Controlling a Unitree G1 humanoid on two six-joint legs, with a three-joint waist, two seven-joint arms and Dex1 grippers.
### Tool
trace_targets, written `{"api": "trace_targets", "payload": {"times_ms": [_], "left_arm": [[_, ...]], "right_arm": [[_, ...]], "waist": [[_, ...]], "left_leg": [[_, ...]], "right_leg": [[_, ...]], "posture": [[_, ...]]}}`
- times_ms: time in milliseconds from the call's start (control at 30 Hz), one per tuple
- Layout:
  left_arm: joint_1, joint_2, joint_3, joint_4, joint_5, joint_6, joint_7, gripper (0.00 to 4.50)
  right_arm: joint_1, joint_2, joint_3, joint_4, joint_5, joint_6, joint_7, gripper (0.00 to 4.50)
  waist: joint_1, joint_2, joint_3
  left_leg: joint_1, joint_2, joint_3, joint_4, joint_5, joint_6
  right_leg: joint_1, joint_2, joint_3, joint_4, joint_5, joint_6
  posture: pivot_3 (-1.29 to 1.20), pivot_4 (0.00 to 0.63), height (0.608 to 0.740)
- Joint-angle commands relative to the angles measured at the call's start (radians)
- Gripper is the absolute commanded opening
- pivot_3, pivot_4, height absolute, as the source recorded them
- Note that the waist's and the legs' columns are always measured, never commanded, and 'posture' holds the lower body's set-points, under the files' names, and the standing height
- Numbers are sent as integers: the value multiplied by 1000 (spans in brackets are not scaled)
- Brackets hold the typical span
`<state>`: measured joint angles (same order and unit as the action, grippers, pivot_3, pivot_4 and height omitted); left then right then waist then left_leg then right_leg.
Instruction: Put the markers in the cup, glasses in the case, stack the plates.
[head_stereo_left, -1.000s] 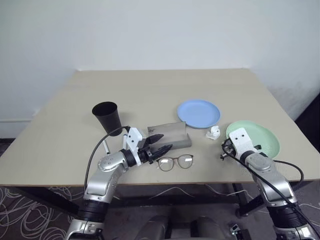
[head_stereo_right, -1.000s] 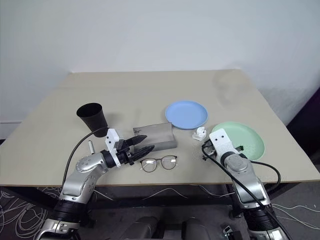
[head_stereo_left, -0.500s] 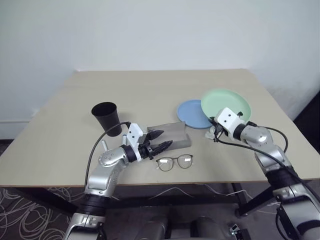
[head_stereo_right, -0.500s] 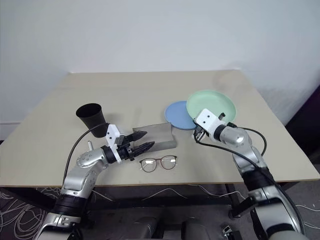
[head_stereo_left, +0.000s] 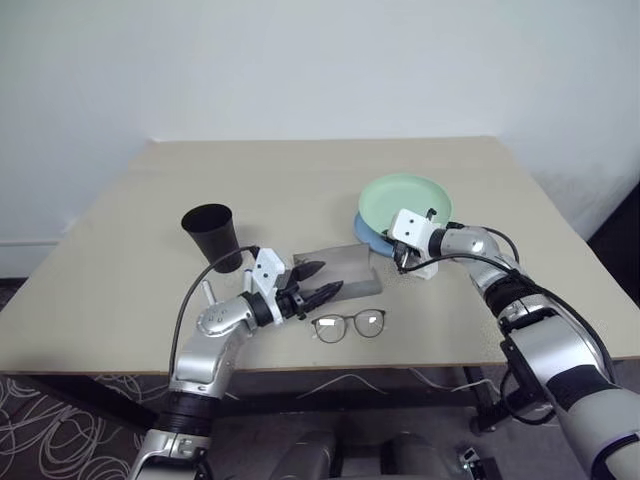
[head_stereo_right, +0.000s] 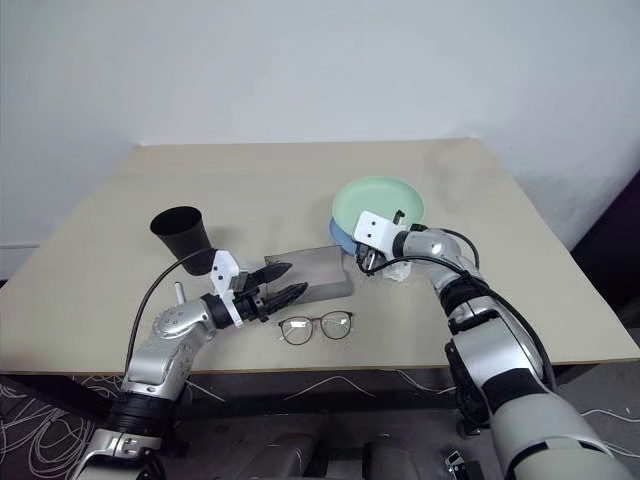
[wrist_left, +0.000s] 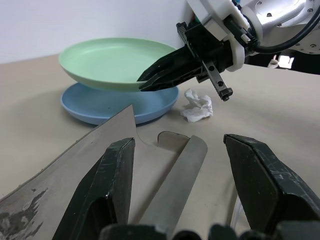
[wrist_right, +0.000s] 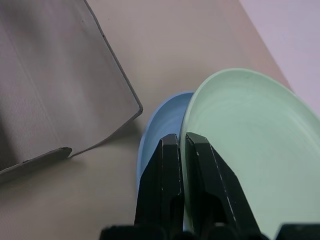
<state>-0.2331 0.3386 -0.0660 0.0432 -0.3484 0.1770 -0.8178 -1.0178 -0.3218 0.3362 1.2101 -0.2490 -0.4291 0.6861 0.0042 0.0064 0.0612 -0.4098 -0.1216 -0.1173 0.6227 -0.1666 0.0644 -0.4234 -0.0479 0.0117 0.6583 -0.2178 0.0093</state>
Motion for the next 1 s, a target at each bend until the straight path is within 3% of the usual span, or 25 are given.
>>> {"api": "trace_targets", "payload": {"times_ms": [33, 133, 267, 400, 733, 833, 1000], "left_arm": [[5, 10, 21, -62, -3, -8, 13, 2986], [16, 13, 21, -76, -4, -4, 20, 2986], [20, 15, 22, -85, -5, 1, 25, 2986], [18, 17, 19, -88, -5, 5, 26, 2986], [-6, 5, 6, -59, -3, 1, 12, 2986], [-16, -3, -1, -46, -2, -1, 4, 2986], [-38, -11, -8, -25, 1, -5, -4, 2986]], "right_arm": [[-60, 15, -23, 27, -6, -30, 4, 180], [-72, 28, -32, 48, -11, -26, -21, 750], [-78, 29, -42, 54, -15, -37, -77, 2059], [-76, 14, -63, 45, -3, -43, -79, 2059], [51, -75, -202, -167, 134, 165, 114, 2059], [127, -99, -217, -295, 158, 266, 153, 2615], [233, -124, -246, -492, 187, 505, 138, 4269]], "waist": [[-1, 0, 0], [-5, 1, 0], [-4, 1, 0], [-5, 1, 0], [-4, 1, 0], [-4, 1, 0], [-5, 1, 0]], "left_leg": [[0, 0, 0, -1, 0, -1], [1, 0, 0, -3, 2, -3], [5, 0, 0, -8, 4, -6], [15, 0, 0, -13, 4, -6], [15, 0, -1, -13, 4, -6], [15, 0, -1, -13, 4, -6], [14, 0, 0, -13, 4, -6]], "right_leg": [[0, 0, 0, 0, 0, 0], [-1, 1, 1, 1, 1, -1], [-1, 0, 2, 1, 2, -4], [8, 0, 3, 1, 0, -7], [11, 0, 2, -1, 0, -7], [11, 0, 2, -1, 0, -7], [10, -1, 3, -1, 0, -7]], "posture": [[0, 0, 736], [0, 0, 736], [0, 0, 736], [0, 0, 736], [0, 0, 736], [0, 0, 736], [0, 0, 736]]}}
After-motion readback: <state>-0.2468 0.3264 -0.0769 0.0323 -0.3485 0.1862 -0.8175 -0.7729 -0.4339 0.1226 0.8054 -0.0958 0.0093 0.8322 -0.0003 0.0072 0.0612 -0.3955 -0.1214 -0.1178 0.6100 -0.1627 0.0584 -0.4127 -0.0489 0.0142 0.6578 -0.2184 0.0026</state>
